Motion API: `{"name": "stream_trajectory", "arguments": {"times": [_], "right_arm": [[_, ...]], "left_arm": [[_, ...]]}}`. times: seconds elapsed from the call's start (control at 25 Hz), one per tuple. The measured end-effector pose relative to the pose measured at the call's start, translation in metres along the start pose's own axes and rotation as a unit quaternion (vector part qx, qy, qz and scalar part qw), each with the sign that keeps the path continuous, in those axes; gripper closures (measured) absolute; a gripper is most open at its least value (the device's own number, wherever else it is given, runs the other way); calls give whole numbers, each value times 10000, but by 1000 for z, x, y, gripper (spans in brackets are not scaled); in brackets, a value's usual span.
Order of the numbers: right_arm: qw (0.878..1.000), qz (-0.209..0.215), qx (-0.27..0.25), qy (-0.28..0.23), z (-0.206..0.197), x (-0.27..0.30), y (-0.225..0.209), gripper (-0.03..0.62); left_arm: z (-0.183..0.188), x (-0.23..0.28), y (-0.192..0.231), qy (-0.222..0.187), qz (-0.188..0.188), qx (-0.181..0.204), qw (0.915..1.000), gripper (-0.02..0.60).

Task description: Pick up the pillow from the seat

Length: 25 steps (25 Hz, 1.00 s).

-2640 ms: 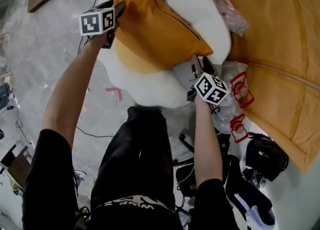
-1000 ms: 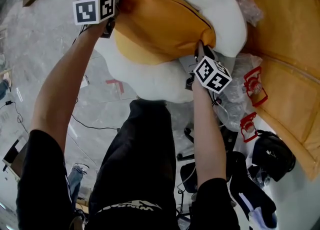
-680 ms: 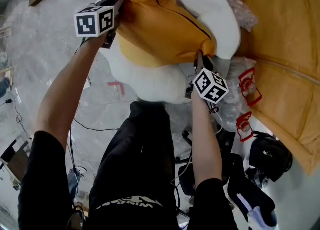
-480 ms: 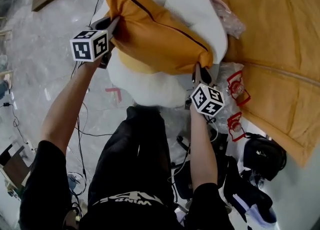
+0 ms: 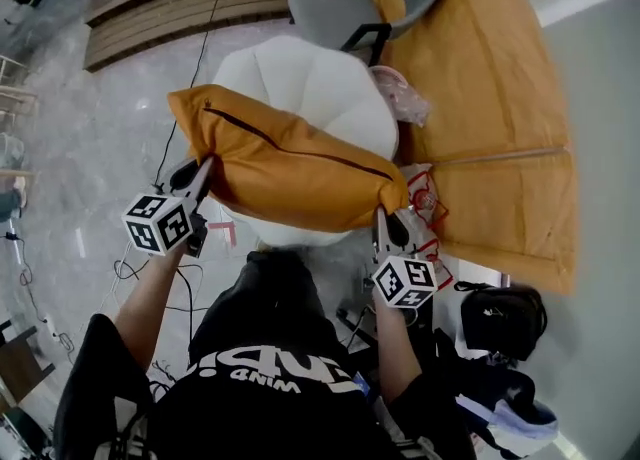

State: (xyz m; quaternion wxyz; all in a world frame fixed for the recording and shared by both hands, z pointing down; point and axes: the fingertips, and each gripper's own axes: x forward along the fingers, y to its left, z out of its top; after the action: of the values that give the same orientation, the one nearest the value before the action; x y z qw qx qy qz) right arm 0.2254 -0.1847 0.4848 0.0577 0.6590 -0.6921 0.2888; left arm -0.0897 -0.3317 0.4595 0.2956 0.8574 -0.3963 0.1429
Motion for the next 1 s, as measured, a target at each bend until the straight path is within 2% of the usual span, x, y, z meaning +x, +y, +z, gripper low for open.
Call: {"name": "stream_trajectory", "arguments": {"times": [0.2, 0.36, 0.68, 1.0], "right_arm": [[9992, 155, 137, -338, 39, -78, 33, 554], [9962, 313, 149, -800, 70, -106, 53, 554], [9926, 548, -186, -1070, 99, -102, 68, 554], [9920, 620, -236, -1072, 109, -85, 73, 554]], "left_arm": [[18, -93, -53, -362, -99, 60, 9993, 555], [32, -135, -70, -812, 12, -28, 9967, 555], [56, -156, -74, -1271, 57, 221, 9916, 555], [66, -158, -68, -1350, 62, 306, 9904, 555]]}}
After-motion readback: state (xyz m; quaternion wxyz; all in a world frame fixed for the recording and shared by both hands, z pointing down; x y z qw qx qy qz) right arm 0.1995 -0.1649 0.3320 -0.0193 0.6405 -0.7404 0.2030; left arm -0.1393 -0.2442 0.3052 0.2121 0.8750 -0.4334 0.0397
